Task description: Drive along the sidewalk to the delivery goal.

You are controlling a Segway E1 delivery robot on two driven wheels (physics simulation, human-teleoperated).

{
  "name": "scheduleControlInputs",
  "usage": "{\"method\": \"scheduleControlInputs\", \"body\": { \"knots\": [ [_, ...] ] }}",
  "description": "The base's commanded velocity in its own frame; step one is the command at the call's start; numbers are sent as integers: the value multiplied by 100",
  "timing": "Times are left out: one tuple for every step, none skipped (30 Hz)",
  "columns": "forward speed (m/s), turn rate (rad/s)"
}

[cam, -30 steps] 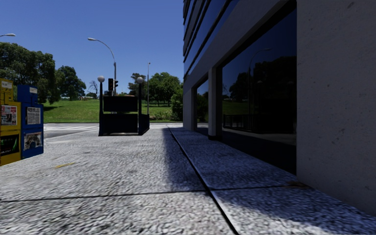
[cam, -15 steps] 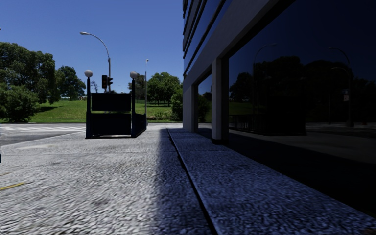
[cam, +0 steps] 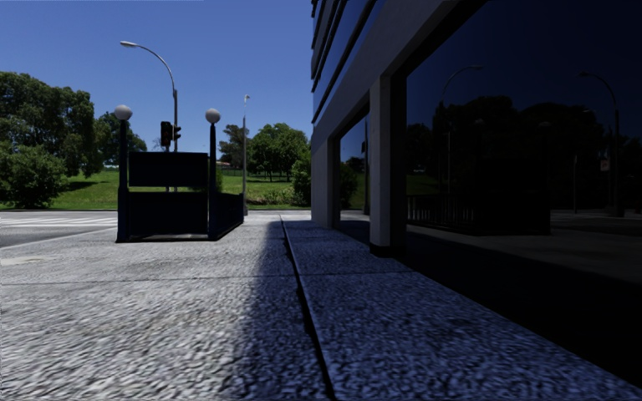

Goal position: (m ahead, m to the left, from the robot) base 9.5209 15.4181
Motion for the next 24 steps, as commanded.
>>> {"method": "scheduleControlInputs", "body": {
  "knots": [
    [200,0],
    [200,0],
    [200,0],
    [200,0],
    [200,5],
    [200,7],
    [200,7],
    [200,10],
    [200,15],
    [200,19],
    [200,23],
    [200,23],
    [200,27],
    [200,29],
    [200,29],
    [200,29],
    [200,29],
    [200,29],
    [200,29],
    [200,29],
    [200,29],
    [200,29],
    [200,29],
    [200,29]
  ]
}}
